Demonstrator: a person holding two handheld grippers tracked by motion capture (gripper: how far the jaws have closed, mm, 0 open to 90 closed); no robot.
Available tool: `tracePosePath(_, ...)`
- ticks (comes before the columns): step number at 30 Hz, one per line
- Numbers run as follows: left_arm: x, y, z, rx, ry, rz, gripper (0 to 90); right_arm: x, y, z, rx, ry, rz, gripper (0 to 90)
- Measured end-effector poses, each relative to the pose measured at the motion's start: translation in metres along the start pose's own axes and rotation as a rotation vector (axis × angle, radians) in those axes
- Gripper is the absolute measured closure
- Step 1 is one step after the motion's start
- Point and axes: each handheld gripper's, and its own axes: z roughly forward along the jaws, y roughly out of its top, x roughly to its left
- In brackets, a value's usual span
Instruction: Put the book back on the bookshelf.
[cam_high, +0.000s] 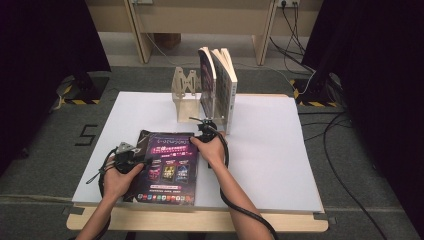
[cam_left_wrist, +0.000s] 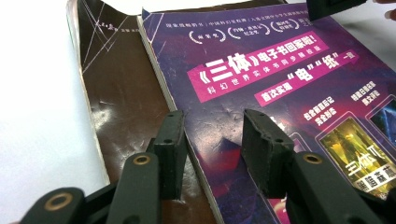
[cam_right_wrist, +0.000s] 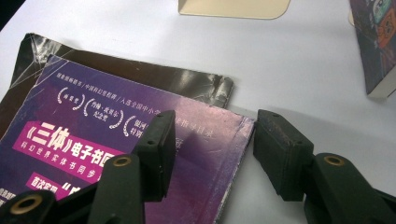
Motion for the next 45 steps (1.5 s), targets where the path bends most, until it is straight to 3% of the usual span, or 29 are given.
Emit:
tracePosePath(3,-0.001,0.000,0.000,0.001,0.009,0.009,59.7,-0.001,0.001,-0.001,0.011,0.006,0.045,51.4)
tracePosePath(16,-0.003,0.000,0.000,-0.002,0.024,0.007,59.8,-0.001,0.003,-0.009,-0.034,0.034,0.062,55.1)
tracePosePath(21,-0.004,-0.001,0.000,-0.006,0.033,0.010,59.9,-0.003,-0.002,-0.010,-0.002,0.054,0.103,55.3)
tracePosePath(34,-0.004,-0.002,0.000,-0.009,0.035,-0.001,59.8,-0.005,-0.003,-0.010,0.012,0.077,0.103,54.8)
tracePosePath(45,-0.004,-0.001,0.000,-0.011,0.033,-0.002,59.8,-0.009,-0.002,-0.003,0.003,0.090,0.139,51.2)
